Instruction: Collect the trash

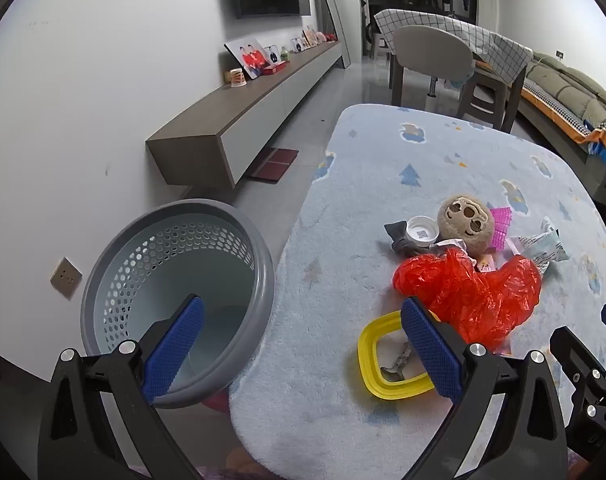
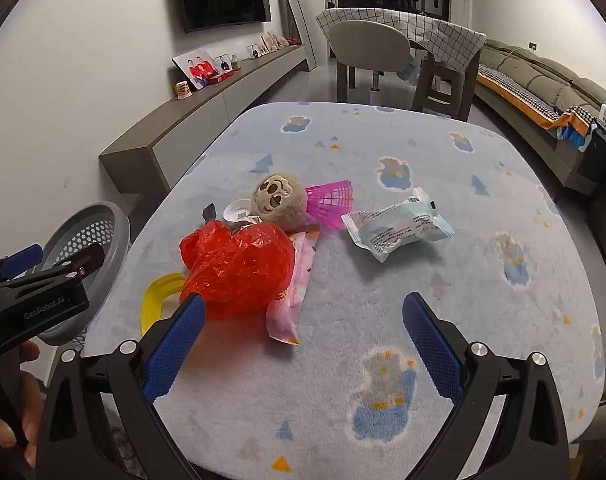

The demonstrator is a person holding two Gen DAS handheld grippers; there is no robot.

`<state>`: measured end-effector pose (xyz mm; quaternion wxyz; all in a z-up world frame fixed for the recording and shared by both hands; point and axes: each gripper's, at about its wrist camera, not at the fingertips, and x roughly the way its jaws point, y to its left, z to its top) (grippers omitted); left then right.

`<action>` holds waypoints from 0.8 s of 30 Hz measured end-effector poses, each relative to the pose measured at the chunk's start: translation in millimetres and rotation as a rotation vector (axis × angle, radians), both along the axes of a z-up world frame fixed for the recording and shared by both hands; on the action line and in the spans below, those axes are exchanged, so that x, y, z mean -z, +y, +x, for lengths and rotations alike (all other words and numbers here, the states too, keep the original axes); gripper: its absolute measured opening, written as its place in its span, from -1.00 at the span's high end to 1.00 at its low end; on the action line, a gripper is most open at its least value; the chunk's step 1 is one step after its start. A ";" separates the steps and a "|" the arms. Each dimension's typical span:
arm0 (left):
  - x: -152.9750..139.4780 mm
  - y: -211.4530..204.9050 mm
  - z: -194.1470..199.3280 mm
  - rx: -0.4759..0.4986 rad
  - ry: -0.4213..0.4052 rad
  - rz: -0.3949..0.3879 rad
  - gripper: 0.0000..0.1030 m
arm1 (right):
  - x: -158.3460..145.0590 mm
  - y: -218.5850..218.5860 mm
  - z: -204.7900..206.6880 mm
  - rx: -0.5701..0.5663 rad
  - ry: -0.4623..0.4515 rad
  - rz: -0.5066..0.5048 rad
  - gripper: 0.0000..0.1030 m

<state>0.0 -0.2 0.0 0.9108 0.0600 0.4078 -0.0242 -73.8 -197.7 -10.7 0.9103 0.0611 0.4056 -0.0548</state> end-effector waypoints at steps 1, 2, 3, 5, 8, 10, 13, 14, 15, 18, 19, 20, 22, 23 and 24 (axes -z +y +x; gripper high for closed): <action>0.1 0.0 0.2 -0.001 -0.001 0.000 -0.88 | -0.2 0.1 -0.1 0.000 -0.001 -0.002 -0.83; 0.3 0.0 0.6 -0.002 0.000 -0.001 -0.88 | -0.2 0.2 -0.1 0.000 0.000 -0.003 -0.83; -0.1 0.1 0.0 -0.001 -0.006 -0.002 -0.88 | -0.4 0.2 -0.2 0.001 0.000 -0.003 -0.83; -0.1 0.0 -0.1 0.000 -0.008 -0.003 -0.88 | -0.8 0.2 -0.3 0.002 -0.001 -0.001 -0.83; -0.1 0.6 0.2 0.000 -0.007 -0.005 -0.88 | -1.4 0.2 -0.3 0.003 -0.001 0.001 -0.83; -0.1 1.0 0.7 0.000 -0.008 -0.003 -0.88 | -1.3 0.6 -0.5 0.001 -0.002 -0.001 -0.83; -0.2 0.4 0.0 0.000 -0.009 -0.002 -0.88 | -1.7 1.2 -0.5 0.003 -0.005 0.001 -0.83; -0.2 0.5 0.0 0.000 -0.009 -0.002 -0.88 | -1.7 1.5 -0.3 0.003 -0.005 0.002 -0.83; -0.2 0.8 0.1 0.000 -0.009 -0.002 -0.88 | -2.8 -0.7 -1.3 0.003 -0.005 0.002 -0.83; -0.2 0.2 0.1 0.002 -0.009 -0.002 -0.88 | -3.0 -0.3 -1.9 0.003 -0.008 0.004 -0.83; -0.1 0.3 0.3 0.002 -0.009 -0.003 -0.88 | -3.1 -0.1 -1.9 0.004 -0.009 0.003 -0.83; 0.1 0.3 0.7 0.002 -0.008 -0.003 -0.88 | -1.5 -0.7 -1.9 0.004 -0.009 0.002 -0.83; 0.6 0.1 0.9 0.002 -0.006 -0.002 -0.88 | -5.5 -1.3 -2.7 0.006 -0.009 0.004 -0.83; -2.4 0.7 -1.0 0.002 -0.008 -0.002 -0.88 | -5.3 -1.4 -2.7 0.006 -0.009 0.003 -0.83; -3.0 0.9 -1.1 0.002 -0.008 -0.002 -0.88 | -4.8 -1.5 -2.9 0.006 -0.010 0.005 -0.83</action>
